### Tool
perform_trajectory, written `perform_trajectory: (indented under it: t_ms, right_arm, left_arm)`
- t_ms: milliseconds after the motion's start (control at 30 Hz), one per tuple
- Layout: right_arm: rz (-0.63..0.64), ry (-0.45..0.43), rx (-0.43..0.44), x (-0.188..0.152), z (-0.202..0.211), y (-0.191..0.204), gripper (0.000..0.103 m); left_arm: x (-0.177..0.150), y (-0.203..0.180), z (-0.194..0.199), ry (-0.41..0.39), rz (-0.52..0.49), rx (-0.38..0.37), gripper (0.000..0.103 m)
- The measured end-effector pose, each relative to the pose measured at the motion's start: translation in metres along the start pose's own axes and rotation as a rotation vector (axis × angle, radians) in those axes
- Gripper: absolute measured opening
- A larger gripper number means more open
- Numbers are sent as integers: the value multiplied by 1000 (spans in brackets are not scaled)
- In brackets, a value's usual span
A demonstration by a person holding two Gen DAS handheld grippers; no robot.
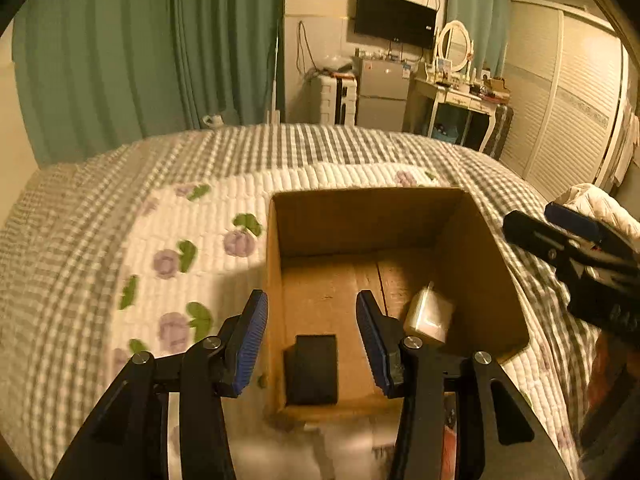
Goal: Organize rigid objects
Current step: 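Drop the black device in the box with left while right drops the white charger, then grasp the white cylindrical bottle with the left gripper while the right grasps the red-capped bottle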
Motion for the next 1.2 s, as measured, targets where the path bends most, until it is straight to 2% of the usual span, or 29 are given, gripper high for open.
perform_trajectory:
  t_ms: [133, 267, 333, 467, 600, 767, 933, 967, 1167, 1200]
  right_arm:
    - [37, 12, -44, -1, 41, -1, 88]
    - [33, 21, -70, -15, 85, 4, 88]
    - [18, 50, -66, -28, 96, 8, 88]
    - [8, 96, -84, -57, 106, 20, 88]
    - [-12, 173, -71, -98, 96, 34, 88]
    - [52, 314, -53, -150, 55, 47, 88]
    - [15, 465, -26, -195, 14, 42, 74]
    - [21, 478, -21, -201, 8, 44, 69]
    - [-12, 457, -11, -200, -15, 36, 68]
    - [-14, 467, -5, -204, -19, 37, 65]
  left_arm:
    - [-6, 1, 46, -55, -17, -8, 73]
    - [-25, 4, 81, -66, -15, -24, 80]
    - [-35, 7, 90, -73, -7, -21, 91]
    - [-58, 14, 91, -42, 10, -24, 93]
    - [-80, 21, 78, -16, 7, -3, 93]
    - [-111, 27, 48, 37, 0, 17, 93]
    - [-141, 31, 14, 102, 2, 30, 93]
    - [-145, 31, 8, 117, 6, 31, 93]
    - [-160, 34, -19, 161, -6, 66, 93]
    - [-161, 35, -24, 168, -2, 74, 93]
Point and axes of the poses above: each gripper's, at about its wrist camera, not at the fingertips, and z roughly against the way its jaws point, y to its left, x to its top, the point moved 7 cm from there along -z, roughly the way its jaws point, and after that the axes turned 13 degrees about z, right-handed, at the moved point
